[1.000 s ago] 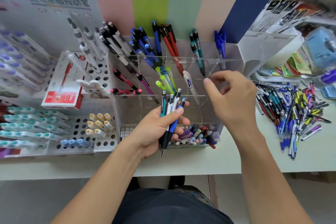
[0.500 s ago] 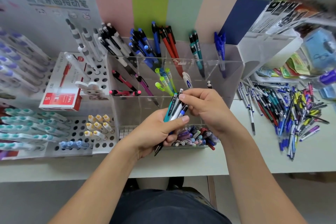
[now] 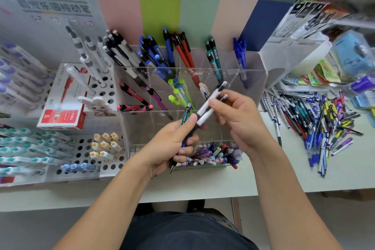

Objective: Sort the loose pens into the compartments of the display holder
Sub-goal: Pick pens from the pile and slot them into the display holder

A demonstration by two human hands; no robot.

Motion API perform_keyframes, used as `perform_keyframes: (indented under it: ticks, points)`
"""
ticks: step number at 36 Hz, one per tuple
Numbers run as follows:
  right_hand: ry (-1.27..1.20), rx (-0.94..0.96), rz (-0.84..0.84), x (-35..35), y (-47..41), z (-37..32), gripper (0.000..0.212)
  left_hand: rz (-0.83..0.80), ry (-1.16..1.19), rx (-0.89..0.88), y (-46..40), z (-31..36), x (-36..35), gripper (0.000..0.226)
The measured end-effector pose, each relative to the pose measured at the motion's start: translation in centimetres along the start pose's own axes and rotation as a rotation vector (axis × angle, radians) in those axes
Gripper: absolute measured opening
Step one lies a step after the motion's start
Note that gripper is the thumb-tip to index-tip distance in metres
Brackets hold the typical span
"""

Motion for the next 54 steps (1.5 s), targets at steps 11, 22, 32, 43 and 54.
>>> perform_keyframes:
  ticks: [11, 22, 32, 43, 54]
  points:
    - [0.493, 0.635, 0.448, 8.5, 2.2, -11.7, 0.004, 0.033, 0.209, -0.015, -0.4, 0.7, -0.2, 0.03]
    - [1.093, 0.565, 0.319, 5.1, -1.6, -4.4, 0.016, -0.084, 0.274, 0.025, -0.1, 0.3, -1.5, 0.033]
    - [1.094, 0.561, 0.299, 4.6, -1.8, -3.6, 0.043, -0.012, 0.258, 0.049, 0.3, 0.2, -1.0, 0.039]
    - [0.71, 0.522, 0.295, 0.2, 1.9, -6.6, 0.013, 0.069, 0.237, -0.161, 1.3, 2.5, 0.9, 0.036]
    - [0.124, 0.086, -0.057, -5.1, 1.5, -3.1, 0.013, 0.212, -0.033, -0.353, 2.3, 5.4, 3.4, 0.04]
Point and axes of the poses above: each hand's wrist, its own y-axis away from the middle knuckle, its own x-axis out of the back of the hand, z = x × y, the point moved 10 cm from there along -y, towards the middle knuckle, and after that the axes turned 12 degrees about z, right-handed, at the moved point
